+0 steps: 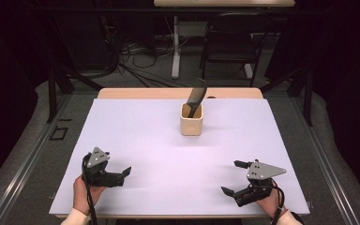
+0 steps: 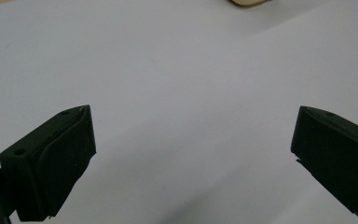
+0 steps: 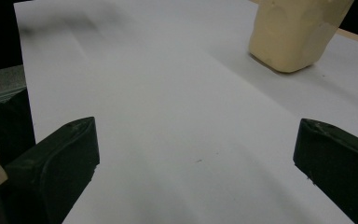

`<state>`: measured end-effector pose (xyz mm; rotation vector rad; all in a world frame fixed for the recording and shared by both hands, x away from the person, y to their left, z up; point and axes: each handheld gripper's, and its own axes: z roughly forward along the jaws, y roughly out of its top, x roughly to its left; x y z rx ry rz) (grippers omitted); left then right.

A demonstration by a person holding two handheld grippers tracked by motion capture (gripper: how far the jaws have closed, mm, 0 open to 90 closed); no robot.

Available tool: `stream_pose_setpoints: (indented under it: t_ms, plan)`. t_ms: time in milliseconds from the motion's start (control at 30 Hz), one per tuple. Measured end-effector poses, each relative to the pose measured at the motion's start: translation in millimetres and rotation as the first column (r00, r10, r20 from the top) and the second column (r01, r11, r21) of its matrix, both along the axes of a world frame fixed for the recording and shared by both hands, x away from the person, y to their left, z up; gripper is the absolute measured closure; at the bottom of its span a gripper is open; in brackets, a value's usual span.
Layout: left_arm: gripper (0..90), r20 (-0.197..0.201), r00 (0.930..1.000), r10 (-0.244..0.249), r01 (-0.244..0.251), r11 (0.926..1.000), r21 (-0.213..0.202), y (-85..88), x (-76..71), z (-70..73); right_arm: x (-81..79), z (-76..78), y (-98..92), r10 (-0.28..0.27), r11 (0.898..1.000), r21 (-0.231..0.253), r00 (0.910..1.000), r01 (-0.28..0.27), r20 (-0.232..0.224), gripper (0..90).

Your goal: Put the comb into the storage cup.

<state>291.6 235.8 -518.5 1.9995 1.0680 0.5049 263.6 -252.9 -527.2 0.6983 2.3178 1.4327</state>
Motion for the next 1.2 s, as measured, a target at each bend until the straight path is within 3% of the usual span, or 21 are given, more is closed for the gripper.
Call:
stream_pose_setpoints:
  t_ms: [267,500,933,1200]
  plan:
    - [0.0,0.02,0.9996,0.02,-0.02,0.9998,0.001,4.0,-9.5,-2.4,-0.1,-0.3,0.4,0.002,1.0,-0.003,1.0,-0.002,-0.004,0.0]
    - [0.0,0.047,0.9984,0.031,-0.03,0.9993,-0.025,6.5,-24.2,-3.1,-0.3,-0.1,0.3,0.004,1.0,-0.002,1.0,-0.004,-0.003,0.0]
    - [0.0,0.093,0.9955,0.017,-0.019,0.9995,0.023,7.3,-39.3,-7.8,0.4,-0.6,0.5,0.009,1.0,0.001,0.9999,-0.009,-0.012,0.0]
    - [0.0,0.09,0.9959,-0.012,0.01,0.9997,0.023,4.2,-38.4,-9.1,0.6,-0.3,-0.3,0.016,1.0,0.009,0.9998,-0.016,-0.012,0.0]
